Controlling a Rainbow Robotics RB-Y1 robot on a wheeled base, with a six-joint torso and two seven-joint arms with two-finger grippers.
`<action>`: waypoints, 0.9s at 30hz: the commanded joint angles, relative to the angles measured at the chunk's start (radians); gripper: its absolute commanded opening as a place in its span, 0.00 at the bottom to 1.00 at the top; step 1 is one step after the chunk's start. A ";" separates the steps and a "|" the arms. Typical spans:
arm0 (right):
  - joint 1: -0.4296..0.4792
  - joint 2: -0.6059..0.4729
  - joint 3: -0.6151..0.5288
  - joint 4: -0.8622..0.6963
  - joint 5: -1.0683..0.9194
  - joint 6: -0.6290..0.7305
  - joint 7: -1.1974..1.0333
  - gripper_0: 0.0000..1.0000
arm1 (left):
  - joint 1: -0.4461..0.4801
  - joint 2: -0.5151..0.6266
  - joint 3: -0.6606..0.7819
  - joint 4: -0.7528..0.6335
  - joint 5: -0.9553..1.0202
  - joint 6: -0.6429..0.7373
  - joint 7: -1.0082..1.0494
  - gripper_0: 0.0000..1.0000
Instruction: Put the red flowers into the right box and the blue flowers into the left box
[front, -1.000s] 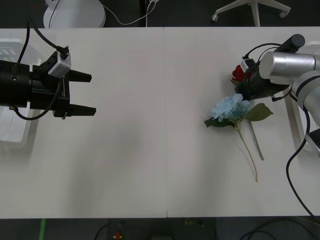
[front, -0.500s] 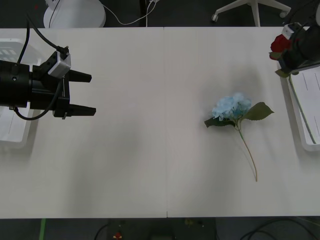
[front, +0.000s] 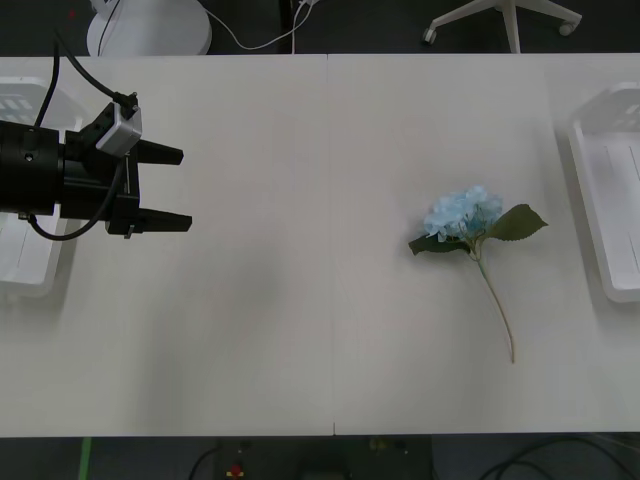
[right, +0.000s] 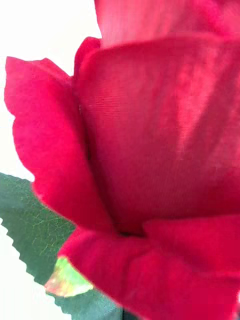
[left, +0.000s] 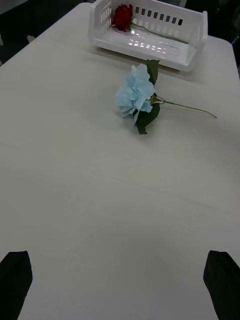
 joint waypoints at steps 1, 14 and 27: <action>-0.019 0.042 -0.016 0.096 0.061 -0.140 -0.032 0.00 | -0.032 -0.009 -0.007 -0.010 0.013 0.008 0.002 1.00; 0.093 0.203 -0.066 0.239 0.196 -0.378 -0.205 0.00 | -0.032 -0.009 -0.007 -0.010 0.013 0.008 0.002 1.00; 0.138 0.238 -0.070 0.239 0.188 -0.398 -0.294 0.36 | -0.032 -0.009 -0.007 -0.010 0.013 0.008 0.002 1.00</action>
